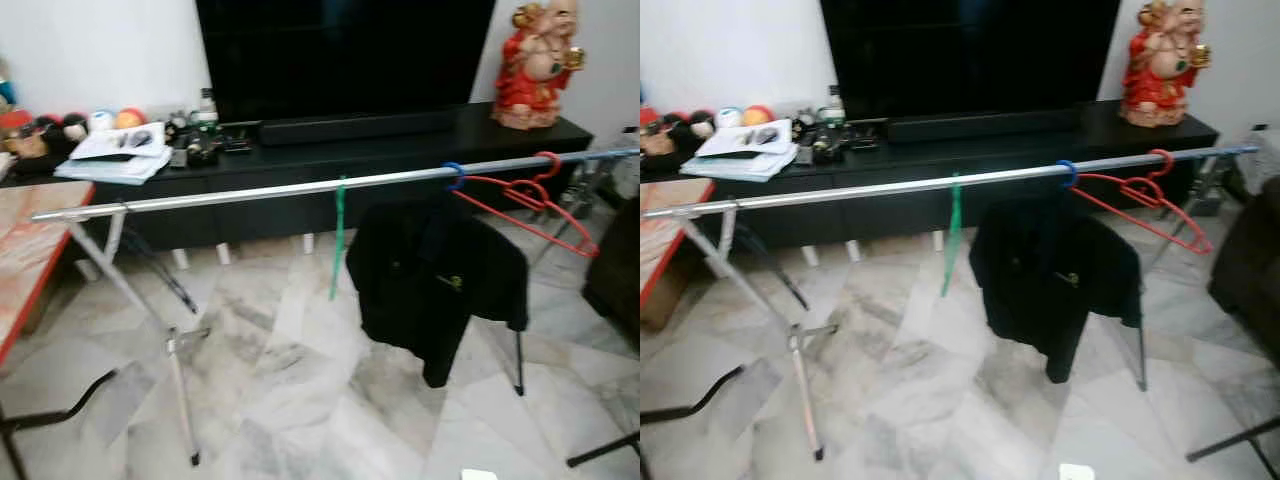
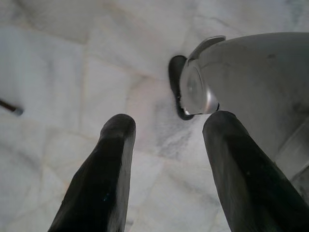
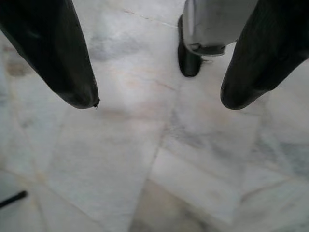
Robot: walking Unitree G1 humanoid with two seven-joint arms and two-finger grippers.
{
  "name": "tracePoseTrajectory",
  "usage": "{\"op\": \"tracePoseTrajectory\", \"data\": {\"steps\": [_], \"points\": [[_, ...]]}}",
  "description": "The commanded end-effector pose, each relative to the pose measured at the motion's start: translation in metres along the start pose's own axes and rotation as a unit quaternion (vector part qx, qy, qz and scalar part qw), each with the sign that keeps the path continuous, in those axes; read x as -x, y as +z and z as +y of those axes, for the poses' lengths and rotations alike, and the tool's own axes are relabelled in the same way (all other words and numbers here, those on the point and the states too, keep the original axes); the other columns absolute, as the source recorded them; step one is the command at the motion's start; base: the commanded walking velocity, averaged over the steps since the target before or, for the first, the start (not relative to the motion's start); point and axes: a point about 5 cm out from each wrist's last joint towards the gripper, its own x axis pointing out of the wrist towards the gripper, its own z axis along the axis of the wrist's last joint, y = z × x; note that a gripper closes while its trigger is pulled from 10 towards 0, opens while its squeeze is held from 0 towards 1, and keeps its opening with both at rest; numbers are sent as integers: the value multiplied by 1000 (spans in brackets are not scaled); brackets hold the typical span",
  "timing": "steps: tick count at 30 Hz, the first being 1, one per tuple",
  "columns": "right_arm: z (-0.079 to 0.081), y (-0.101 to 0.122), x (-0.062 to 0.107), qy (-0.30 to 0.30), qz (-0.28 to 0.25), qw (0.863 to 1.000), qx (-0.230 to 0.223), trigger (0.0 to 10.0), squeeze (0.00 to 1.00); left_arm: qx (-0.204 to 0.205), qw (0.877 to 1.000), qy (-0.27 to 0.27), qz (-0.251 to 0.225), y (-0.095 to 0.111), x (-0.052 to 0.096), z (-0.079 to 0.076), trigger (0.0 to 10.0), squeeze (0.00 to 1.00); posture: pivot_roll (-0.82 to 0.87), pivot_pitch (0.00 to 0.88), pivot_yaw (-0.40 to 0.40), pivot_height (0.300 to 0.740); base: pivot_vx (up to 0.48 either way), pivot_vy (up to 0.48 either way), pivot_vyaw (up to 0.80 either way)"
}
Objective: Hang hanger
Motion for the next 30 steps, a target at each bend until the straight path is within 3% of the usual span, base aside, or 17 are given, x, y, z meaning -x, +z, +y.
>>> {"op": "tracePoseTrajectory", "data": {"steps": [1, 15, 25, 30], "points": [[3, -1, 0, 4, 4, 1000, -1, 10000, 0, 1, 1000, 1, 11, -5, 1, 1, 10000, 0, 59, 31, 28, 740, 0, 0, -775], [5, -2, 0, 2, 4, 1000, -5, 10000, 0, -5, 1000, 3, 11, -6, 1, 2, 10000, 0, 62, 24, 43, 740, 0, 0, -776], [-15, -22, 4, -14, 21, 1000, -8, 10000, 0, -3, 1000, 2, 16, -13, 2, -1, 10000, 0, 59, 33, 37, 740, 0, 0, -775], [-17, -27, 6, -16, 22, 1000, -14, 10000, 0, -9, 1000, -1, 21, -16, 2, -1, 10000, 0, 42, 45, 50, 740, 0, 0, -775]]}}
